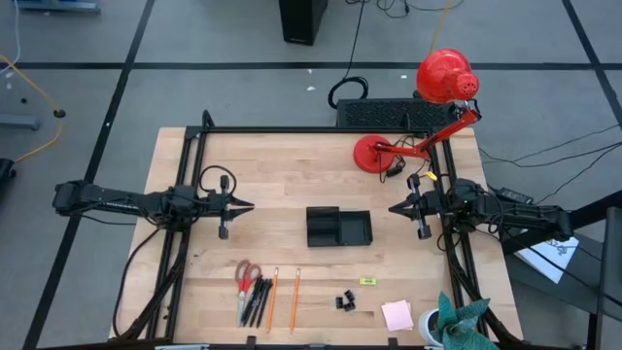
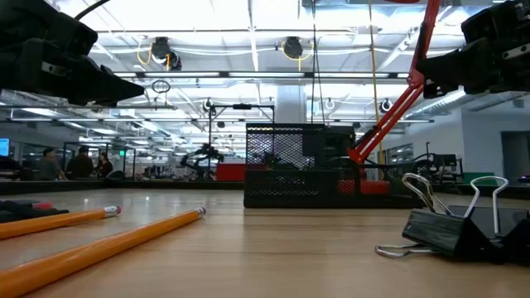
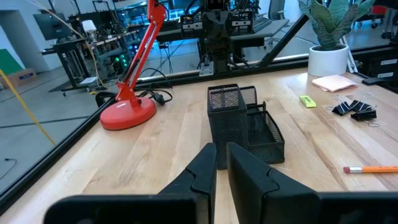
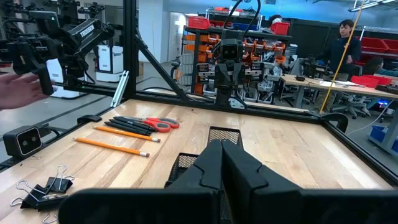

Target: Pick and place office supplies into organizer

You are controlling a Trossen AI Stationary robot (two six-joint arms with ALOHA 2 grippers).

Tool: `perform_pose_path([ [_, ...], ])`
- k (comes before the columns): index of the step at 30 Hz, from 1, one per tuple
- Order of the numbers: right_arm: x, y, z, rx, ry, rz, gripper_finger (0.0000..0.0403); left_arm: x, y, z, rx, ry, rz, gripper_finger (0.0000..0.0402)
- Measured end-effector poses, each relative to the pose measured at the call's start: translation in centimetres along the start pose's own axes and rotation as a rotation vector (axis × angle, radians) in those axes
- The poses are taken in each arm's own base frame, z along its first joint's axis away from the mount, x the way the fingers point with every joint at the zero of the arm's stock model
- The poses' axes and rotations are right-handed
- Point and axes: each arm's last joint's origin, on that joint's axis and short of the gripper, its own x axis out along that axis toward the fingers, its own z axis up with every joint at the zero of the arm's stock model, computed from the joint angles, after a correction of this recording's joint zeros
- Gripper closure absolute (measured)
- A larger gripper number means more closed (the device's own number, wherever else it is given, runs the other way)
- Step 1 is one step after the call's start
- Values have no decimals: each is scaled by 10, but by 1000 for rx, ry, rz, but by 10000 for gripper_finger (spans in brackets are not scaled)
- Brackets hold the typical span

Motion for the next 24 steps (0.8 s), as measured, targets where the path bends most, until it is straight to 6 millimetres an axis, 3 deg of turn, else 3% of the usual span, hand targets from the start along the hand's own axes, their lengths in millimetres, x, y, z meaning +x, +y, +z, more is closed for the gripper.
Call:
perform_pose_path([
  [11,0,0,0,99,0,0,403,0,0,0,-8,-1,0,355],
  [18,0,0,0,200,0,0,403,0,1,9,-223,-92,-3,355],
  [24,0,0,0,202,-4,-3,403,-1,1,16,-245,-168,-26,355],
])
